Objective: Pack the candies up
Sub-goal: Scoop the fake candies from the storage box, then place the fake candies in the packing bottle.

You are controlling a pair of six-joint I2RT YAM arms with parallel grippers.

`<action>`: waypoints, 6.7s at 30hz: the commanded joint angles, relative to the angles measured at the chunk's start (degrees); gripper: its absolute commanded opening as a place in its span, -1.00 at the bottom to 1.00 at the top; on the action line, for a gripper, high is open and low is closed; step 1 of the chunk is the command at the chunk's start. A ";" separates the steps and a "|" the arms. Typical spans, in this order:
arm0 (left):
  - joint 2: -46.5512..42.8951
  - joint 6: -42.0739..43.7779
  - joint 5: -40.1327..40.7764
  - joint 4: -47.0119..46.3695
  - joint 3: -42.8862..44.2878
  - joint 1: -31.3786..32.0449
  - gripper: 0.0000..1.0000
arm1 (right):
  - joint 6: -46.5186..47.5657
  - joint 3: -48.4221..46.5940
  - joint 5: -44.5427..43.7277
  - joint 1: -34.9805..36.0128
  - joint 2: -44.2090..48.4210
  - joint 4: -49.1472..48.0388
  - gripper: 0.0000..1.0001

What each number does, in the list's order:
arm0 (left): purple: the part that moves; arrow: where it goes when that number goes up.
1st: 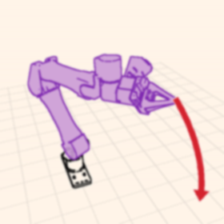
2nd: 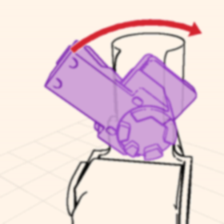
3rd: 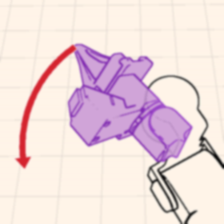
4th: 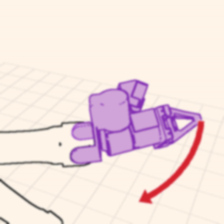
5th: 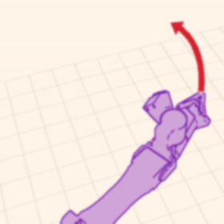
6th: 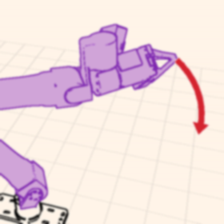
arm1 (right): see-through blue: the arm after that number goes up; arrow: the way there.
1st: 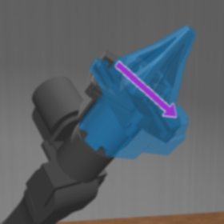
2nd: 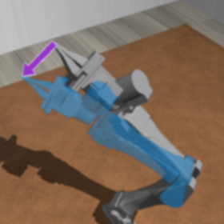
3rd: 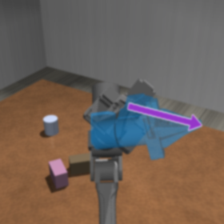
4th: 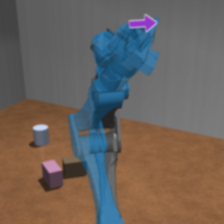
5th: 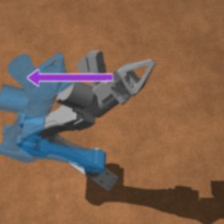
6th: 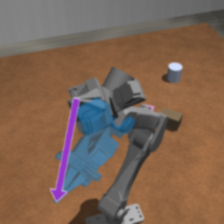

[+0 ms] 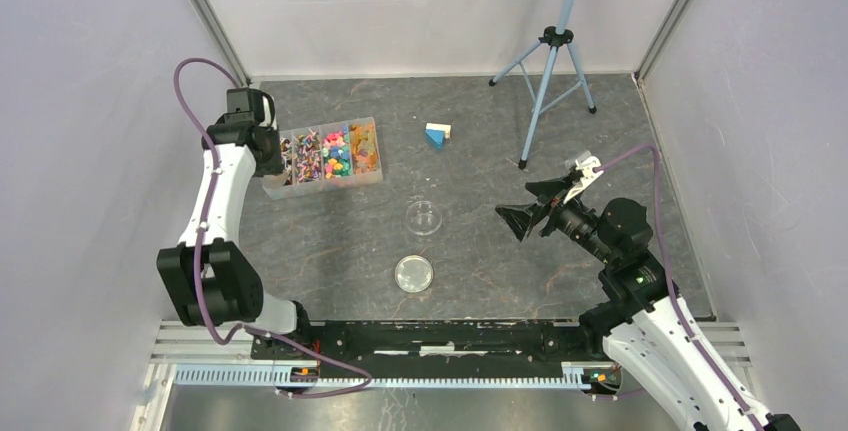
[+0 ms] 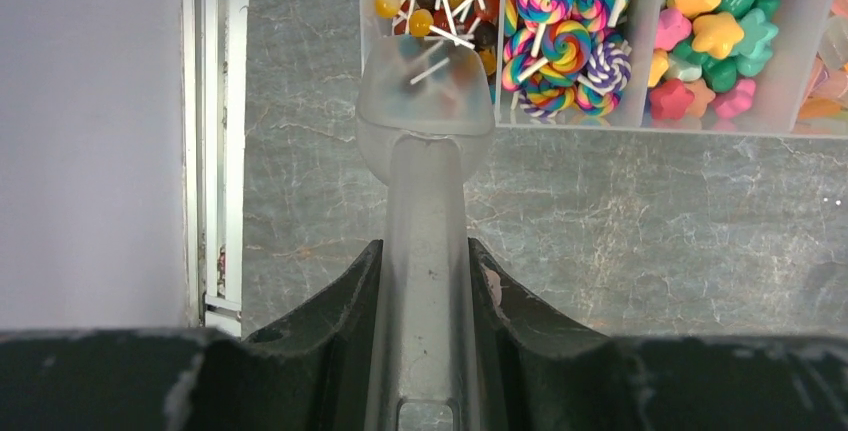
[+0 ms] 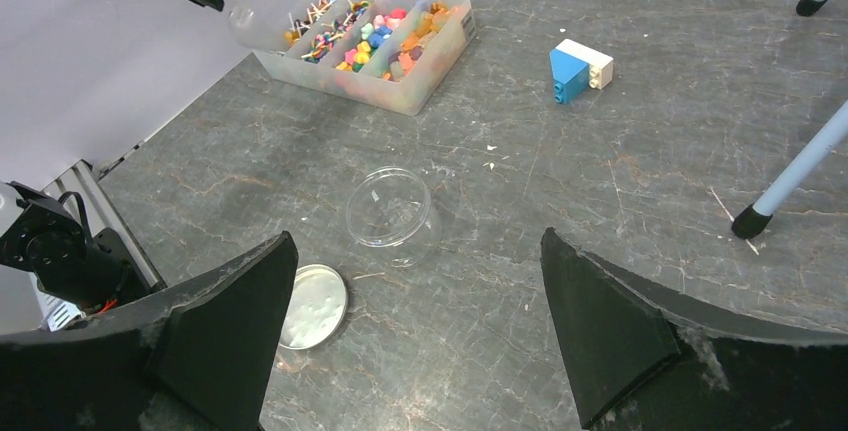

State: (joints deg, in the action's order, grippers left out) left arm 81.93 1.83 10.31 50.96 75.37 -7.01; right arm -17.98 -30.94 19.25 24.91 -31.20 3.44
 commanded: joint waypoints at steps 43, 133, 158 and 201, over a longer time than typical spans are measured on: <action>-4.85 2.14 0.99 -26.42 -24.39 -0.90 -0.93 | -0.11 -0.49 1.32 -0.13 -0.36 -3.02 0.96; -36.92 2.47 -4.08 -39.86 -40.20 -0.93 -0.95 | -2.60 0.42 2.99 -0.16 -0.26 -5.21 0.96; -43.34 4.02 -23.07 -31.80 -31.31 -0.81 -0.95 | -0.55 -0.79 1.90 -0.06 -2.02 -4.03 0.96; -28.16 17.82 -32.51 2.29 -17.72 31.30 -0.95 | 3.32 -1.87 -0.92 -0.12 -4.14 -0.34 0.96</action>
State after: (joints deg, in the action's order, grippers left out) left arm 52.56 18.52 -22.55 51.27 53.54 23.07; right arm -15.09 -31.73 18.92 24.91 -35.70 4.89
